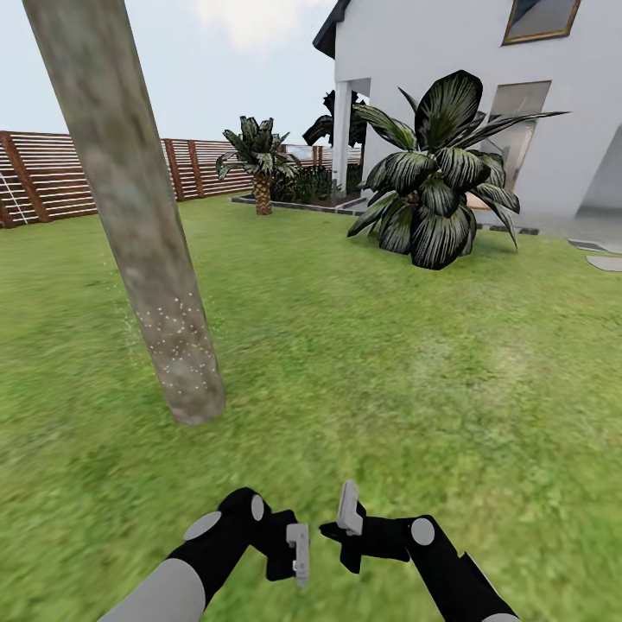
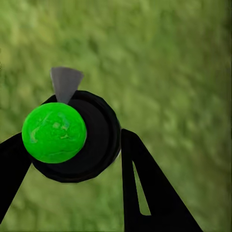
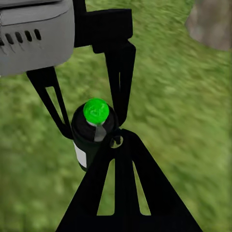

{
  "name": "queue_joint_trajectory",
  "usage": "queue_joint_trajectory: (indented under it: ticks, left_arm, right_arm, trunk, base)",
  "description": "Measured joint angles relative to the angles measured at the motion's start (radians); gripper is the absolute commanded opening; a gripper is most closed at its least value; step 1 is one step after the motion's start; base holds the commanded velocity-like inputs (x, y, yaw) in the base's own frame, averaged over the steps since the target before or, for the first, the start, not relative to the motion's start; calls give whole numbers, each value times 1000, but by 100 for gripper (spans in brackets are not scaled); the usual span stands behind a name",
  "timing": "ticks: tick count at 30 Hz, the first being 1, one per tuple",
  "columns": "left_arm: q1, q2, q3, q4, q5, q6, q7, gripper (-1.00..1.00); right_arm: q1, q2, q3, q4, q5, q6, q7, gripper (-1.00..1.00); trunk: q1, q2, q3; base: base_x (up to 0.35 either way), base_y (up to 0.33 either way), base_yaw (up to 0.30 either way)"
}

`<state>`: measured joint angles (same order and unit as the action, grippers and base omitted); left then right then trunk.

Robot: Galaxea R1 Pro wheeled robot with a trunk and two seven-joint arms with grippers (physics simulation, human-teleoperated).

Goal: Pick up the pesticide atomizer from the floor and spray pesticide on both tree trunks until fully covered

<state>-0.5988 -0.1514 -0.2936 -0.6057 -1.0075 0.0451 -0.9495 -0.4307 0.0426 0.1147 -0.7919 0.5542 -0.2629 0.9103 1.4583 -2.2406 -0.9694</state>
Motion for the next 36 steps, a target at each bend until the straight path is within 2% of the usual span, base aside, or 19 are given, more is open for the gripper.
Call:
queue_joint_trajectory:
  ticks: [8, 14, 20, 24, 36]
  left_arm:
    - [0, 4, 3, 0, 75, -10, -3, -100]
    - [0, 7, 3, 1, 109, -14, -5, -100]
    - [-1, 6, 3, 0, 121, -17, -5, -100]
    - [0, 6, 2, 1, 162, -43, -5, -100]
    - [-1, 6, 4, 1, 176, -48, -6, -100]
  right_arm:
    - [0, 0, 0, 0, 0, 0, -1, -100]
    - [0, 0, 0, 1, 0, 0, -1, -100]
    - [0, 0, 0, 1, 0, 0, -2, -100]
    - [0, 0, 0, 1, 0, 0, -2, -100]
    - [0, 0, 0, 1, 0, 0, -2, -100]
  trunk:
    - [0, 0, 0]
    - [0, 0, 0]
    - [0, 0, 0]
    - [0, 0, 0]
    - [0, 0, 0]
  base:
    - [0, 0, 0]
    - [0, 0, 0]
    - [0, 0, 0]
    - [0, 0, 0]
    - [0, 0, 0]
